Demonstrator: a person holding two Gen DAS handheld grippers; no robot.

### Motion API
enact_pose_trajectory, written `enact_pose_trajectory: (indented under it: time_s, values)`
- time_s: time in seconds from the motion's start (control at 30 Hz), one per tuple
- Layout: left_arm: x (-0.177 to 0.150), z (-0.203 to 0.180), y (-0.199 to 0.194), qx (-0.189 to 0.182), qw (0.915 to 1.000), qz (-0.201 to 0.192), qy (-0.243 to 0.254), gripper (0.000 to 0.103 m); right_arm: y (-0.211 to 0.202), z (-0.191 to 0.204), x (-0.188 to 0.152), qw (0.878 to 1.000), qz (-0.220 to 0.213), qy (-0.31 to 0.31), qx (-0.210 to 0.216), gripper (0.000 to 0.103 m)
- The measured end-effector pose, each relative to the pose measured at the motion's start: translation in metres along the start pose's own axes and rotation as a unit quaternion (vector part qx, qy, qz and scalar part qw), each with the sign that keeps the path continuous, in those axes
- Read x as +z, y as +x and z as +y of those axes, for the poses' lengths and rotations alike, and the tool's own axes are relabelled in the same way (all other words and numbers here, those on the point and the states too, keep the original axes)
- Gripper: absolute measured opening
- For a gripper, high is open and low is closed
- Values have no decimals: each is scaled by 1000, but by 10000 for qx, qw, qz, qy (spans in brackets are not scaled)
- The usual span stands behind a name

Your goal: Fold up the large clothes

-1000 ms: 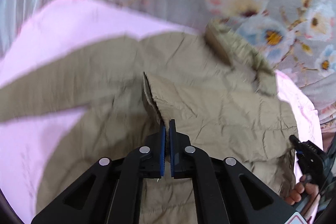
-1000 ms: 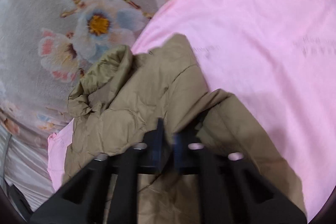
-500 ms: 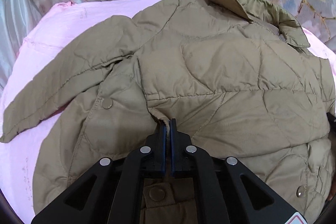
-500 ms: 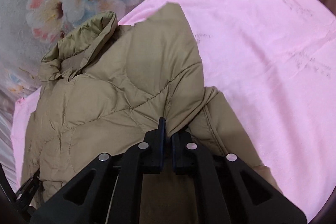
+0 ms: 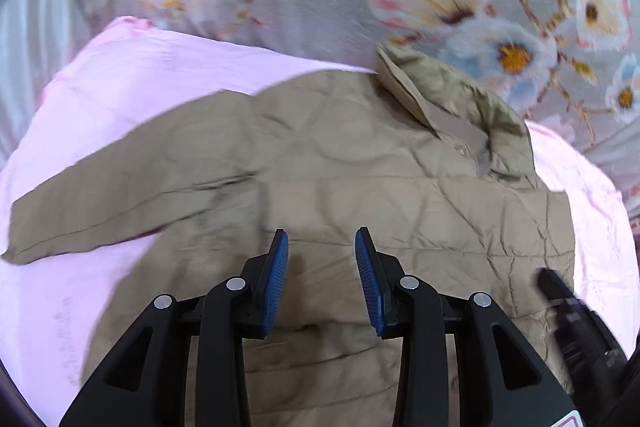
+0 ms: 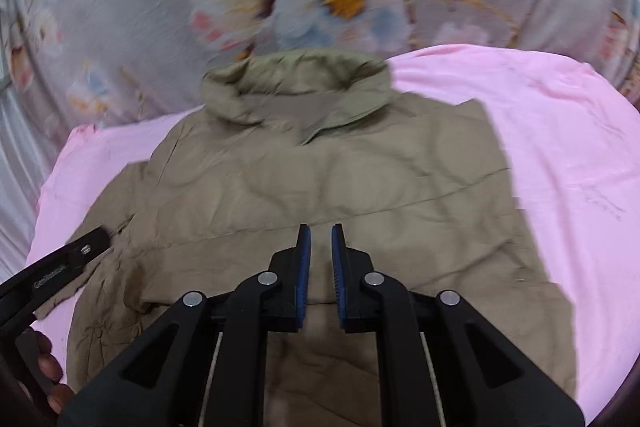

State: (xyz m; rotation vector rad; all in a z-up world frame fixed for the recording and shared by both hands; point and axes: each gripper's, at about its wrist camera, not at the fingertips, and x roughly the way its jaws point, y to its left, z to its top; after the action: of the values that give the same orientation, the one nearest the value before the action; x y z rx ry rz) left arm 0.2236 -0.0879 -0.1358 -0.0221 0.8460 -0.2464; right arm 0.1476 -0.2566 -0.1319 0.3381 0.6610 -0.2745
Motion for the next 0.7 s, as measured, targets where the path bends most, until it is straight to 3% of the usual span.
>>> enact_pose_trajectory:
  time_s: [0.2, 0.5, 0.7]
  values:
    - [-26, -14, 55, 182, 9985, 484, 198, 35, 42, 1, -21, 9985, 528, 94, -73, 10]
    - [-49, -13, 75, 291, 9990, 62, 345, 38, 57, 0, -36, 9991, 395, -3, -140, 9]
    - [-49, -11, 77, 237, 9993, 22, 299, 38, 58, -3, -35, 9988, 473, 64, -99, 9]
